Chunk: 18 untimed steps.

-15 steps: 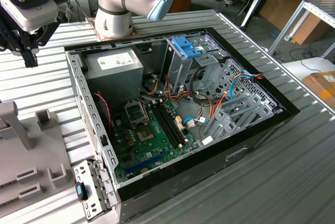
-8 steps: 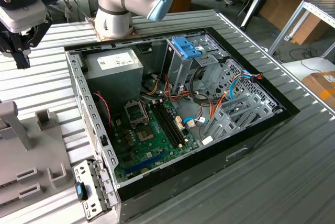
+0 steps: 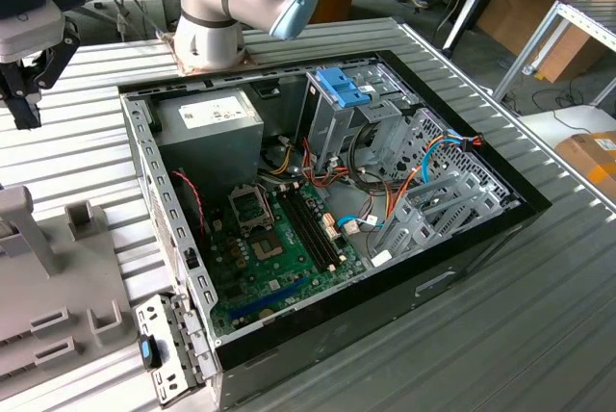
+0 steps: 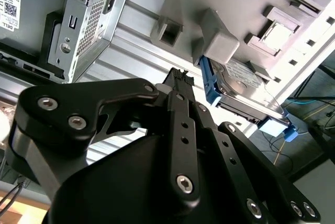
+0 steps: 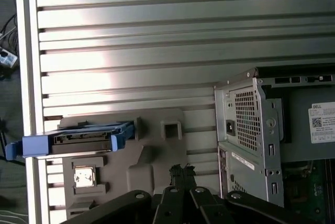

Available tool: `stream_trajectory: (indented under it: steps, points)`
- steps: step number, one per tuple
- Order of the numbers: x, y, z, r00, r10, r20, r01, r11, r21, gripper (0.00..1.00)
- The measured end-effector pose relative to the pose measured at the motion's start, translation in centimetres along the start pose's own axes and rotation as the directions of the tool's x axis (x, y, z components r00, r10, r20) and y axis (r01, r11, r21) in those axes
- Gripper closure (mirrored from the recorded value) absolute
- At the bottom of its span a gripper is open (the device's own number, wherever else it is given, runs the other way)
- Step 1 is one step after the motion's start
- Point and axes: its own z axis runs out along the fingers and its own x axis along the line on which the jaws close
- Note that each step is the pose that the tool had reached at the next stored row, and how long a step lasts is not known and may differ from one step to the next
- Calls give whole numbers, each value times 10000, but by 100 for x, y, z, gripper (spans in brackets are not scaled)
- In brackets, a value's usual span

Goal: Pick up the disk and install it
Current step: 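Reach for the disk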

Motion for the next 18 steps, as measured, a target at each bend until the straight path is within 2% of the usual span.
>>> stream_trajectory:
  steps: [16,18]
  points:
    - [190,-14,-6,10000,0,10,0,10000,-1,89]
    - [253,-19,-8,10000,0,14,0,10000,-1,89]
